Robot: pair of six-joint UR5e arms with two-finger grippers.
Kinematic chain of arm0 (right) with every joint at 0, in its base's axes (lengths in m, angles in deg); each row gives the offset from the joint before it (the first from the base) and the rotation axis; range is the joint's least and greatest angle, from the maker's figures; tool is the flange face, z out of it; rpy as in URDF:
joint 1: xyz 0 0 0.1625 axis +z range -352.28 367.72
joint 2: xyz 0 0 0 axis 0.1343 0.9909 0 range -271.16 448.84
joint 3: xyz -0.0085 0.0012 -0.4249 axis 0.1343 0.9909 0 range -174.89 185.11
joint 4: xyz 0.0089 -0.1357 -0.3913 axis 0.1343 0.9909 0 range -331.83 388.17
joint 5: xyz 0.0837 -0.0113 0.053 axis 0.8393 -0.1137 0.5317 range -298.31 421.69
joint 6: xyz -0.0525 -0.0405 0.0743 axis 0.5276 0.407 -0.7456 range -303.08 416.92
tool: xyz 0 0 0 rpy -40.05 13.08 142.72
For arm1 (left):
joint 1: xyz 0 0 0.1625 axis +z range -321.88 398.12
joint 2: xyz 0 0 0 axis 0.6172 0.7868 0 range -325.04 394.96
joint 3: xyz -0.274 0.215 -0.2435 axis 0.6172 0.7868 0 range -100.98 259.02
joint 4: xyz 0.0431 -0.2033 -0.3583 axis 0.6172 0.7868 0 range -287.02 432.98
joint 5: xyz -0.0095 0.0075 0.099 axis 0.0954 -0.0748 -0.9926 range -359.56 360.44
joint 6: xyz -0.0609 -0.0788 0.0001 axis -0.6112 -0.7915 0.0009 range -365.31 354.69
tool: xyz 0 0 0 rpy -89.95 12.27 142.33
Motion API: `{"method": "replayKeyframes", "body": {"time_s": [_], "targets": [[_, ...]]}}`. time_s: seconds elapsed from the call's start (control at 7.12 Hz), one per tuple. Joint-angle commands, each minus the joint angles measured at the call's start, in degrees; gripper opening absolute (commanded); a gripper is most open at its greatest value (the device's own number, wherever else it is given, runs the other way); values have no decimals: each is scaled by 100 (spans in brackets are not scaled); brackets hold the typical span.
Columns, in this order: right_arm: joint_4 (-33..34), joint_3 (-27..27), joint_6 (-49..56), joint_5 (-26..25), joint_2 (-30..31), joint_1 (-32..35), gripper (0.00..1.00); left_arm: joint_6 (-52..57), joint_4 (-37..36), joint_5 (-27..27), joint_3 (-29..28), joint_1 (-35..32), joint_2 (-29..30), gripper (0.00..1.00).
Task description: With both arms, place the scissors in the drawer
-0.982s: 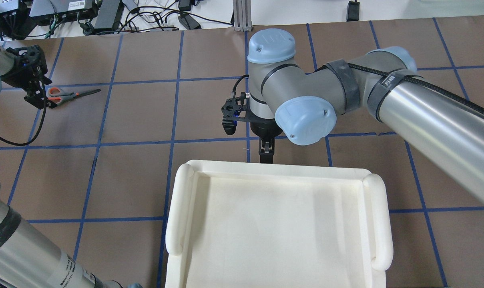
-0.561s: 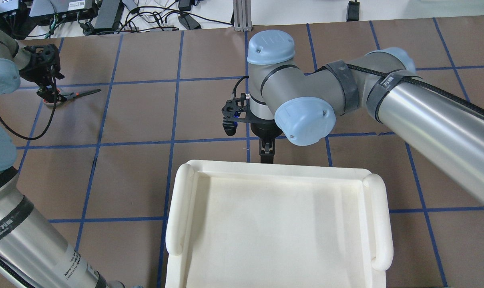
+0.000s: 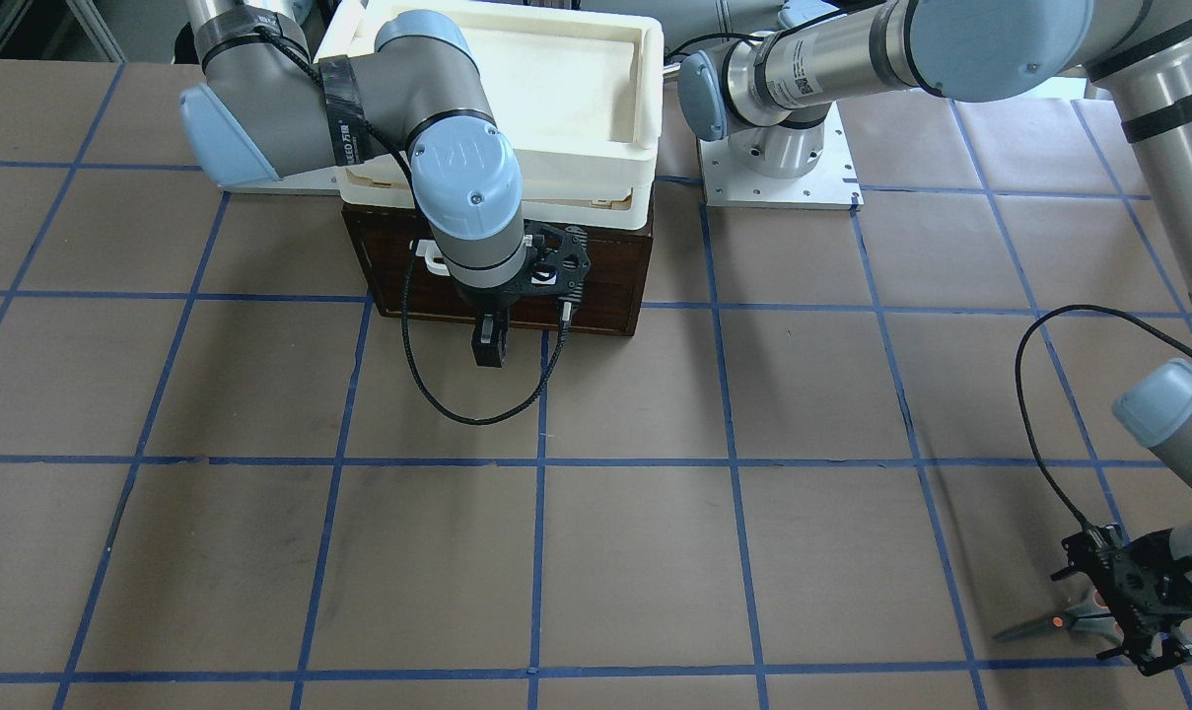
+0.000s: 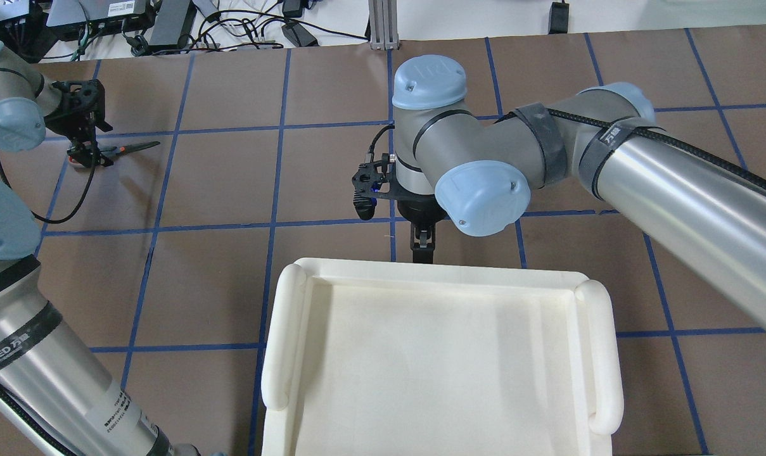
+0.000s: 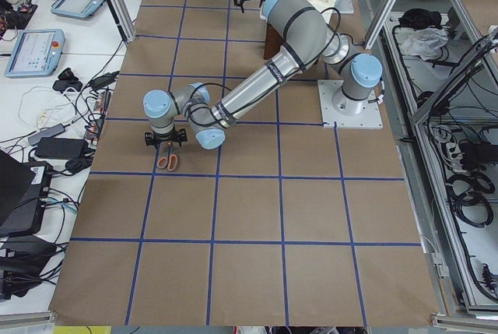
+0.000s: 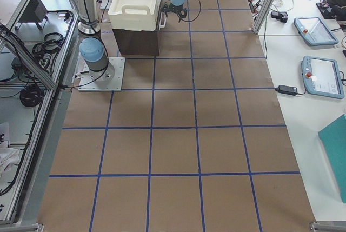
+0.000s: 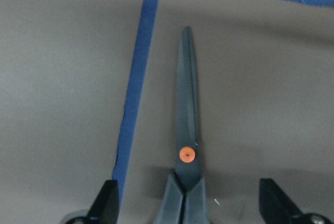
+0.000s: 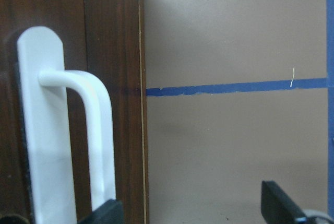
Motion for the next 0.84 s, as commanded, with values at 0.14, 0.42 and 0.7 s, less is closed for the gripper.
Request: {"method": "replayKeyframes", "body": {"time_s": [0.14,0.42,0.7], "targets": [[-40,204,-8,-17,16,-27,100,199,46,-229,-20,8,59,90],[-565,538,-25,-16,24,-62,100,199,46,-229,-11,8,85,85],[-795,487,-78,18,59,-62,100,199,20,-229,-11,8,94,63]]}}
